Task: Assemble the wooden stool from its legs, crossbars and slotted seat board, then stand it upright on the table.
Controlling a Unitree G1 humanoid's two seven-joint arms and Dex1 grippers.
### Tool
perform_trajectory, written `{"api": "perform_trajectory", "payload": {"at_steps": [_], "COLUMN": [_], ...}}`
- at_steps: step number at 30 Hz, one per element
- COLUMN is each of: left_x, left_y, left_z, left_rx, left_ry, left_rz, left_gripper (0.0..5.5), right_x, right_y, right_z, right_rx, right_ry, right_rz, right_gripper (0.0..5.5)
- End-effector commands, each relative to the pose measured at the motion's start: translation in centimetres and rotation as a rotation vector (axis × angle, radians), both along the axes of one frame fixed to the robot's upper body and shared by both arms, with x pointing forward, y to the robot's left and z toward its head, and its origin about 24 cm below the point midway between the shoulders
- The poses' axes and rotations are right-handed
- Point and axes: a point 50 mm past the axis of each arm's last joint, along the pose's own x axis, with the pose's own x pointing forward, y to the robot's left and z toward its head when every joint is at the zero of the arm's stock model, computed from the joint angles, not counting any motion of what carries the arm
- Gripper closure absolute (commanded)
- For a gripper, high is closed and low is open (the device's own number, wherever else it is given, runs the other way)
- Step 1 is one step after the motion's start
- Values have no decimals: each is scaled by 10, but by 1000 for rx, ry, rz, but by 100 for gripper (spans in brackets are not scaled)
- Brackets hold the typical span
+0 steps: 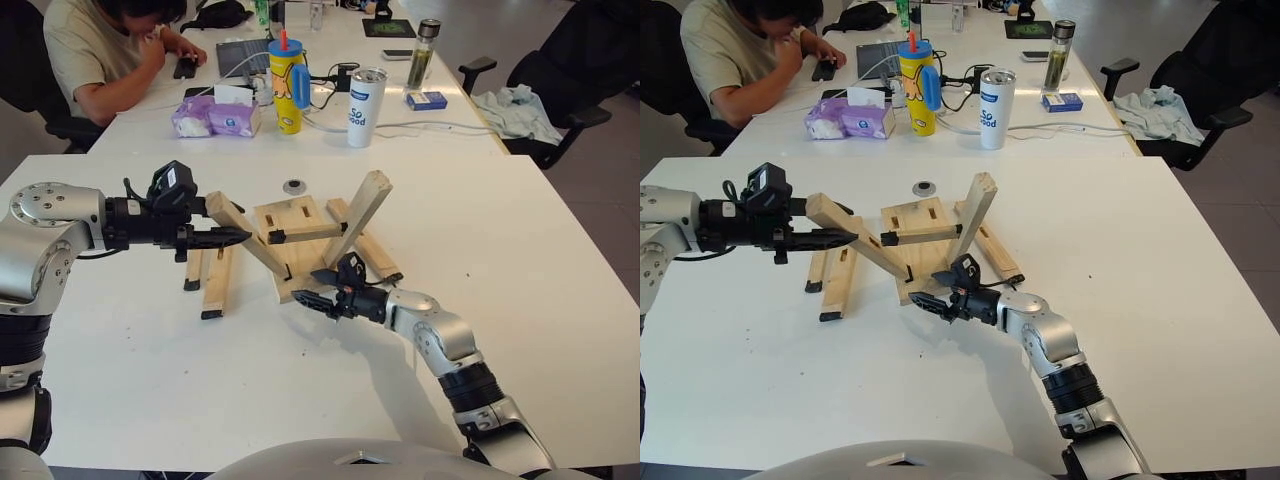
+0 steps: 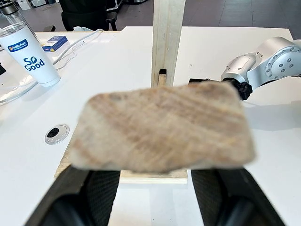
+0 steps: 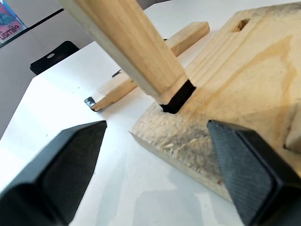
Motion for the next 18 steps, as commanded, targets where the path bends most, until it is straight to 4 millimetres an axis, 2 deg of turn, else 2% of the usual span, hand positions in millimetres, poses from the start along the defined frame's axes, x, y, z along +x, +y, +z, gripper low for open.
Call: {"api": "perform_trajectory", "payload": {"at_steps": [1, 7, 10, 11, 14, 18], "left_x": [-2, -2, -5, -6, -7, -4], "left_y": [-20, -26, -23, -22, -17, -17], "left_z": [-37, -60, -81, -87, -101, -99], "left_rx": [-4, -18, 16, 18, 53, 31], "left_ry": [134, 181, 222, 236, 245, 232], "left_rz": [-21, 1, 20, 28, 53, 68], "left_gripper": [343, 343, 343, 343, 343, 343], "right_x": [-14, -15, -15, -14, -13, -26], "right_y": [-3, -2, -1, -1, 2, 6], "right_z": [-24, -25, -25, -23, 9, 51], "right_rx": [-73, -85, -80, -68, 131, 250], "right_ry": [118, 124, 117, 106, -12, -140], "right_rz": [12, 28, 25, 17, -10, 3], "right_gripper": [153, 153, 153, 173, 220, 280]}}
